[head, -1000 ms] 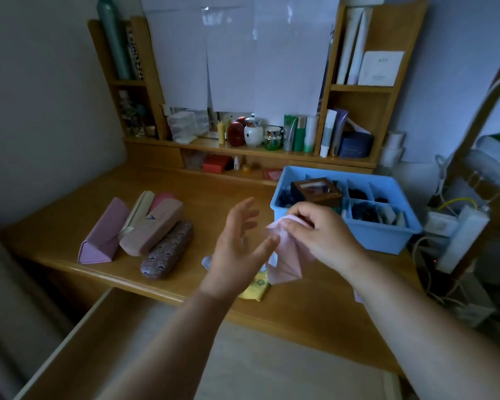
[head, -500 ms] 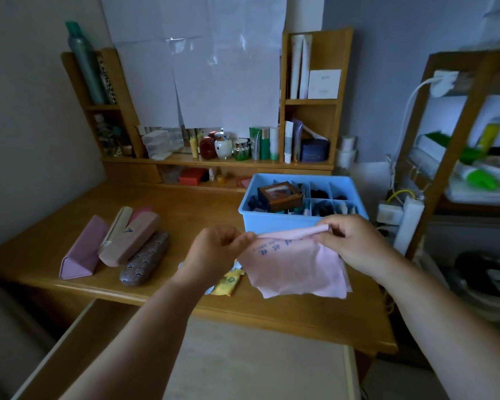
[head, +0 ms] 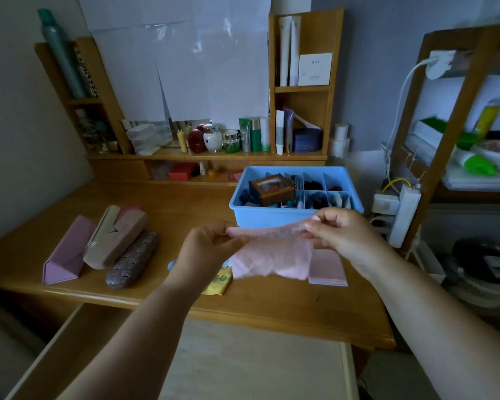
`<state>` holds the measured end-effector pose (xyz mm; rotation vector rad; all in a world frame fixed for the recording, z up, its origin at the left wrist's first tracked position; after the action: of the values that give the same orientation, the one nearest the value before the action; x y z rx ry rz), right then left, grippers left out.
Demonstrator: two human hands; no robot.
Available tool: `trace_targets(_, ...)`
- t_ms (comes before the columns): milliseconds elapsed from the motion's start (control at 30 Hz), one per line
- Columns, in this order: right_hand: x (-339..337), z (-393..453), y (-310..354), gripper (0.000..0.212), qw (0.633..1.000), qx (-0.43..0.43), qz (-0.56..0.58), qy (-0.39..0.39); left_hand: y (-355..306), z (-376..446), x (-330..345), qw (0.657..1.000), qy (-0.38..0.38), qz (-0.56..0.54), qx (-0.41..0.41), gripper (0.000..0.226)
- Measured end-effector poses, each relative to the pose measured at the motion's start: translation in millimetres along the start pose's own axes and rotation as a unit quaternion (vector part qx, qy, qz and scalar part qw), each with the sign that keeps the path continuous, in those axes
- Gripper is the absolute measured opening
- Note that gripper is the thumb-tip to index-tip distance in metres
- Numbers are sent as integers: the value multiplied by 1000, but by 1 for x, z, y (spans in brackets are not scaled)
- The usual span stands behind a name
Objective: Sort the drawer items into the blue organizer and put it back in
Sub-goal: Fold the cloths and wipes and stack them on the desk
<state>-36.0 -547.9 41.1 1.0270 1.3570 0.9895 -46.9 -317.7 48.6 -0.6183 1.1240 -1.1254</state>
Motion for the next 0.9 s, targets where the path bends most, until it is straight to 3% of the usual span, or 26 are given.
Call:
trace_targets(133, -3, -20, -3, 8, 998, -50, -25, -8, 5, -14, -5, 997, -14, -61, 33, 18)
trace_targets(267, 17, -48, -61, 8, 989, 30, -132, 61, 48, -57, 16, 994, 85, -64, -17, 23)
trace_targets(400, 36, -66, -105, 22, 984, 77, -109, 120, 83, -87, 31, 981, 186, 17, -48, 10)
trace_targets(467, 37, -62, -110, 20, 985, 71, -121, 98, 86, -83, 31, 982, 182, 43, -33, 13)
trace_targets(600, 31, -42, -94, 24, 978, 10, -206, -20, 81, -56, 28, 993, 92, 77, -14, 29)
trace_targets(733, 31, -21, -77, 23, 939, -18, -319, -127, 92, -33, 32, 976, 48, 207, -39, 26)
trace_targets(900, 41, 0, -76, 19, 884, -29, -430, -179, 102, -23, 40, 950, 47, 303, -52, 26)
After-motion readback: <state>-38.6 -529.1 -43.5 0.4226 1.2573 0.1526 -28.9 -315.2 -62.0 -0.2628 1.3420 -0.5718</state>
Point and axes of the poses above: each hand's wrist, its own z-axis towards the middle knuckle, its own x-axis out of the palm, y = z × x, the point moved 7 cm from there along z, towards the middle knuckle, and after that the axes turned 11 degrees about x, right-handed, at the moved point
